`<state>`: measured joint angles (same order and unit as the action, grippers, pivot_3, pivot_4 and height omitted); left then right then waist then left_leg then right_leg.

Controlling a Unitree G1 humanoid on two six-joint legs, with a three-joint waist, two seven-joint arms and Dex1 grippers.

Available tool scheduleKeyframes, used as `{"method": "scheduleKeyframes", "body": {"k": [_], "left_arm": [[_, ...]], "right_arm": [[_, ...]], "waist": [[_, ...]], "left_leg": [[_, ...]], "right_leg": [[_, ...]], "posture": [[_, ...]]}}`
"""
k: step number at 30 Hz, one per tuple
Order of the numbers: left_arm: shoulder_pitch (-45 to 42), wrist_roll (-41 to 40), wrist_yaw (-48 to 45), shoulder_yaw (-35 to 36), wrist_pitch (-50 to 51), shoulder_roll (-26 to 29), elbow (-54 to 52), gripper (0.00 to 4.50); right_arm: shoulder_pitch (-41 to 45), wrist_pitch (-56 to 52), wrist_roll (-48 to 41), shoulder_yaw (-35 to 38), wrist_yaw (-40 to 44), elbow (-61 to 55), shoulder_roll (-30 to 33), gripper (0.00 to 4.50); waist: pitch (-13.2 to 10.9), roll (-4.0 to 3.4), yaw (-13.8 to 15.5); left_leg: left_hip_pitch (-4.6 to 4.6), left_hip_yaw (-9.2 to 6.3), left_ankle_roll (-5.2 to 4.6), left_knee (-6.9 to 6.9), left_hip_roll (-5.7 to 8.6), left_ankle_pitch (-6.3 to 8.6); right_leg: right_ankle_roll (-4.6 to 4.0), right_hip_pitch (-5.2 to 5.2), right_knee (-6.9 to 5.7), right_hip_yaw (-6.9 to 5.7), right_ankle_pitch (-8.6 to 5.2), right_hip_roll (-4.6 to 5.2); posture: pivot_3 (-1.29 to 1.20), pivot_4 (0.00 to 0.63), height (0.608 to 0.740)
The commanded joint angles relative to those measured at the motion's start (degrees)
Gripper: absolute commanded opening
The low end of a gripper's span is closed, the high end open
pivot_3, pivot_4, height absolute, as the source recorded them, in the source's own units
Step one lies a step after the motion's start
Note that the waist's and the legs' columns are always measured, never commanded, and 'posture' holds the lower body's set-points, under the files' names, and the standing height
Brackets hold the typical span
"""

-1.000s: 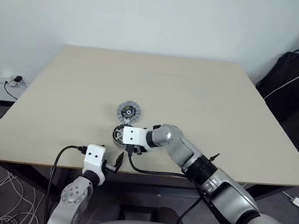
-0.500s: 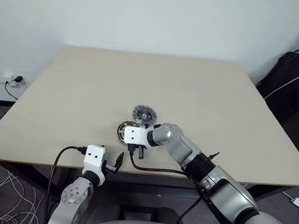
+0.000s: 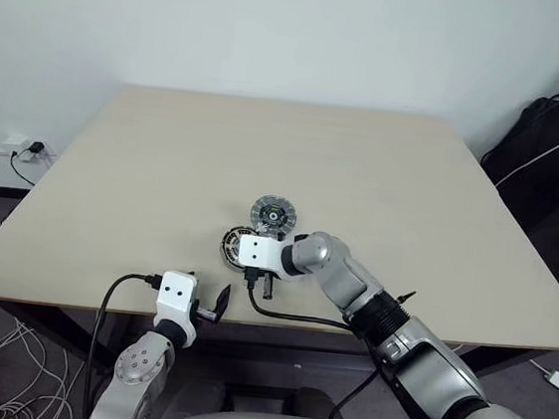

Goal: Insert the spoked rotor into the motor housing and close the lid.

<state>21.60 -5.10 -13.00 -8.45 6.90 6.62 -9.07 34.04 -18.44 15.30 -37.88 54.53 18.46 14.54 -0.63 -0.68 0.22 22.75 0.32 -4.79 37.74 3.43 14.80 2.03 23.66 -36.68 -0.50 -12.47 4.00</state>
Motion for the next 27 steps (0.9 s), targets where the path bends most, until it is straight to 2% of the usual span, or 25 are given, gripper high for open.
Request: {"method": "scheduleKeyframes", "body": {"k": [1, 11, 23, 27], "left_arm": [[-0.9, -0.1, -0.3, 0.0, -1.6, -0.4, -0.2, 4.50], [-1.4, -0.1, -0.7, -0.1, -2.1, -0.7, 1.0, 4.50], [-2.4, -0.3, -1.7, -0.4, -2.7, -1.0, 2.9, 4.50], [-2.8, -0.2, -2.1, -0.5, -2.6, -1.0, 3.2, 4.50]], "right_arm": [[-0.6, -1.2, -1.0, 1.6, 1.6, -4.1, 1.2, 0.02], [-4.3, -4.2, -1.5, 1.5, 5.9, -12.0, 7.5, 0.02], [-9.4, -9.9, -0.6, 1.5, 6.8, -18.1, 15.5, 0.02], [-10.6, -8.8, -2.7, 3.5, 4.3, -19.8, 14.1, 0.02]], "waist": [[0.0, 0.00, 0.2], [0.0, 0.03, 1.5], [0.0, 0.05, 3.0], [0.0, 0.09, 3.6]], "left_leg": [[0.01, 0.00, 0.00, 0.00, 0.00, 0.00], [0.07, -0.01, -0.02, 0.01, 0.01, 0.01], [0.20, -0.03, -0.17, 0.13, 0.02, 0.10], [0.21, -0.03, -0.26, 0.15, 0.04, 0.15]], "right_leg": [[-0.02, 0.00, 0.00, 0.00, -0.01, 0.01], [-0.04, -0.01, 0.12, -0.06, -0.04, 0.06], [0.02, -0.16, 0.41, -0.18, 0.00, 0.14], [0.07, -0.24, 0.60, -0.19, 0.03, 0.15]], "posture": [[0.00, 0.000, 0.740], [0.00, 0.000, 0.740], [0.00, 0.000, 0.740], [0.00, 0.000, 0.740]]}}
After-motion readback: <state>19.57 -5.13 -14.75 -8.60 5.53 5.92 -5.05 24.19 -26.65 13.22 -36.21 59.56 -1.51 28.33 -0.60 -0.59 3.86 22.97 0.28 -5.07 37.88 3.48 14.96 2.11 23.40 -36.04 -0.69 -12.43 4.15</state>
